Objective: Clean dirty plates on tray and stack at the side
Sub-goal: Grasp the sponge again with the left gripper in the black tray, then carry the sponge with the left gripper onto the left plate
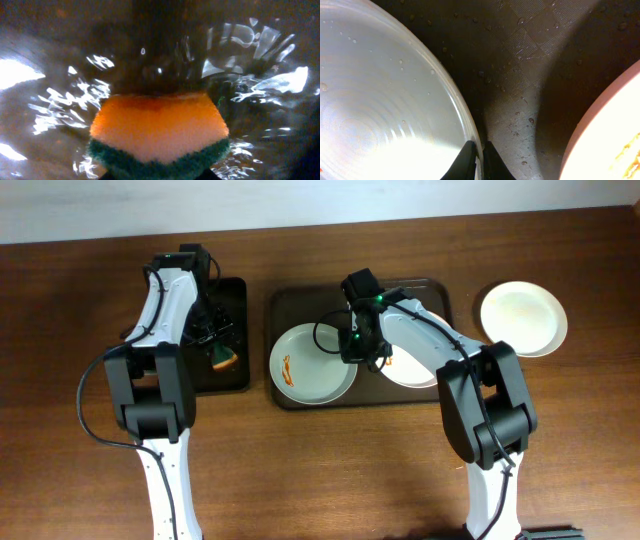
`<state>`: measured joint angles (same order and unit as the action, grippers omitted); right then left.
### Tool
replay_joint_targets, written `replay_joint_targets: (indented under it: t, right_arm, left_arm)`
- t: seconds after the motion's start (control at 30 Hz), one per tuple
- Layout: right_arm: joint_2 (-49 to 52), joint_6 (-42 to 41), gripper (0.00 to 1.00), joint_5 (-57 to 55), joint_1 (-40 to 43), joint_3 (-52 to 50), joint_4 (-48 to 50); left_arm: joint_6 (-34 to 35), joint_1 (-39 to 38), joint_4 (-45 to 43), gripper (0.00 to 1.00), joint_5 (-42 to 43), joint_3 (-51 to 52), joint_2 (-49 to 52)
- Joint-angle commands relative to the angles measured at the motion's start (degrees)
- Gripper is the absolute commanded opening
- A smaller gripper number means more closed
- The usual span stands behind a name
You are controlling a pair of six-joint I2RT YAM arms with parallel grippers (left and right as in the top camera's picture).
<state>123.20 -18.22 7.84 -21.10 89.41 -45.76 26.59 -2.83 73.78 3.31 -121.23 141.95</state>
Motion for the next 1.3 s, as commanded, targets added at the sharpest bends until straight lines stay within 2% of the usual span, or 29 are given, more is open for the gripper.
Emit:
replay_joint_targets:
  t: [0.0,0.1,0.23,0.3,0.37,0.5,0.6,0.67,0.77,0.87,0.93,0.97,1.1,1.17,1.27]
  right_arm:
    - [1.42,-0.26,0.08,-0.98,-0.26,-0.39,0.17]
    - [1.42,-0.26,0.08,-0.98,-0.26,-0.39,0.17]
    - [1.42,-0.26,0.08,-0.98,-0.26,-0.39,0.17]
    - [1.42,-0.26,0.08,-1.01,-0.26,-0.39,0.20]
    - [1.42,-0.26,0.08,-1.01,-0.26,-0.39,0.22]
    - [1.42,-0.26,0.07,-1.01,-0.26,-0.39,0.13]
    - [1.44,-0.26,0.08,-1.01,-0.26,-0.39,0.20]
    - [1.42,-0.26,0.07,-1.64,-0.26,-0.39,0.20]
    - [1.42,-0.28,0.07,-3.13,-0.26,-0.39,0.17]
    - [1.44,-0.28,0.07,-3.13,-0.26,-0.39,0.15]
    - [1.42,-0.28,0.07,-3.13,-0.26,-0.39,0.15]
    - [1.44,-0.28,0.07,-3.13,-0.26,-0.39,0.13]
    - [1.42,-0.28,0.07,-3.13,-0.26,-0.39,0.22]
    - [1.44,-0.28,0.07,-3.13,-0.26,-0.39,0.22]
    - [1.44,-0.28,0.07,-3.13,-0.26,-0.39,0.20]
  left_arm:
    - [-0.57,0.02,0.50,0.00,1.22,1.27,1.60]
    - [-1.66,1.90,8.02,0.00,1.25,-8.48,1.60]
    - [-4.42,2.43,20.55,0.00,1.22,-35.71,1.60]
    - [-4.42,2.40,20.44,0.00,-0.48,-39.39,1.60]
    - [-4.39,2.36,17.62,0.00,-5.92,-36.52,2.64]
    - [-4.42,2.29,12.17,0.00,-5.90,-27.30,7.04]
    - [-4.44,2.43,12.83,0.00,-5.88,-28.85,5.51]
    - [-8.52,2.36,13.73,0.00,-3.50,-31.34,2.40]
    - [-10.45,1.60,13.66,0.00,-4.20,-30.49,1.33]
    - [-10.47,0.92,12.35,0.00,2.60,-22.18,1.95]
    - [-21.29,0.63,13.29,0.00,18.03,-20.72,1.81]
    - [-24.26,0.63,13.64,0.00,22.80,-21.31,1.60]
    - [-24.33,0.17,15.34,0.00,21.64,-26.43,-3.58]
    - [-24.26,-1.64,15.89,0.00,17.86,-26.38,-4.55]
    - [-22.08,-8.00,16.33,0.00,17.68,-21.77,-3.30]
